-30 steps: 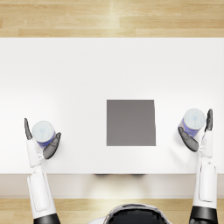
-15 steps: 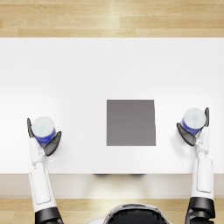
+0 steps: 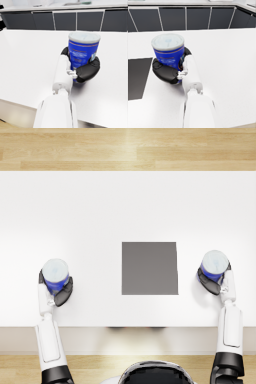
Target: Pick up the blue can on the left and place it in the middle, then pick up the blue can on the right and place it on top of the can in the middle
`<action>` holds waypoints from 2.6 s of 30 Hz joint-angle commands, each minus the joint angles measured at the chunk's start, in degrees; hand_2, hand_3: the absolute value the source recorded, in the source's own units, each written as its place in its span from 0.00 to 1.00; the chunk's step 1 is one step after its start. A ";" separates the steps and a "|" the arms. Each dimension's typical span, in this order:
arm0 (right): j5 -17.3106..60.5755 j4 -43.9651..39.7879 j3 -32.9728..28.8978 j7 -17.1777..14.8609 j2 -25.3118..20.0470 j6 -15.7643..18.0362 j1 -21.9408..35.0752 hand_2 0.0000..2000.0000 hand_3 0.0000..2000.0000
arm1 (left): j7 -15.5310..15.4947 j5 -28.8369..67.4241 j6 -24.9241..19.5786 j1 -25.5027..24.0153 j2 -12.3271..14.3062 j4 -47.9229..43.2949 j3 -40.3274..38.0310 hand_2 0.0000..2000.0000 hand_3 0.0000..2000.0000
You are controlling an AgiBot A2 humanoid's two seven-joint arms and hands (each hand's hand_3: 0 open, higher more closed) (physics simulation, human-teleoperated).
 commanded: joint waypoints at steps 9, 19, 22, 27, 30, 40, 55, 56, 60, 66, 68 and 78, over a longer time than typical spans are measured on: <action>-0.01 25.71 2.95 0.45 -0.70 0.31 -1.93 1.00 0.76 | -0.17 0.01 -0.03 8.18 1.94 -11.97 18.65 1.00 0.76; -0.01 31.69 3.35 0.41 -1.48 0.55 -2.26 1.00 0.76 | -0.12 -8.17 0.34 14.85 6.16 -5.05 30.09 1.00 0.76; -0.02 32.72 4.20 0.43 -1.86 0.41 -0.26 1.00 0.76 | -0.14 -10.26 0.28 16.80 7.62 -0.50 33.32 1.00 0.76; -0.02 33.88 5.82 0.36 -2.41 0.47 1.04 1.00 0.76 | -0.12 -11.24 0.15 20.62 10.51 9.68 37.75 1.00 0.76; -0.02 34.27 5.82 0.34 -2.63 0.65 0.97 1.00 0.76 | -0.12 -11.38 0.09 22.18 11.83 13.03 38.79 1.00 0.76; -0.02 35.05 9.35 0.39 -4.07 0.69 4.29 1.00 0.76 | -16.68 -11.43 0.74 26.94 9.12 24.18 51.79 1.00 0.76; -0.02 33.52 14.31 0.31 -6.31 0.33 7.19 1.00 0.76 | -19.53 -11.43 3.47 24.23 12.09 28.17 45.78 0.00 0.00; -0.02 33.57 15.51 0.25 -6.79 0.11 8.00 1.00 0.76 | -19.55 -11.44 3.61 23.18 11.57 26.07 45.20 0.00 0.00; -0.01 31.79 20.09 0.09 -9.07 3.33 11.30 1.00 0.76 | -19.59 -11.44 3.87 14.74 6.97 8.14 40.92 0.00 0.00; -0.02 28.89 22.58 -3.23 -10.45 -5.53 12.56 1.00 0.76 | -2.87 -11.46 3.95 1.59 0.49 -10.39 31.95 0.00 0.00; -0.02 27.98 23.13 -6.23 -10.87 -13.06 12.96 1.00 0.76 | -1.28 -11.47 3.96 -0.01 0.12 -10.27 31.22 0.00 0.00; -0.04 22.90 26.16 -12.08 -11.37 -18.14 11.66 1.00 0.76 | 0.33 -11.47 3.96 -3.05 -0.35 -11.49 32.14 0.00 0.00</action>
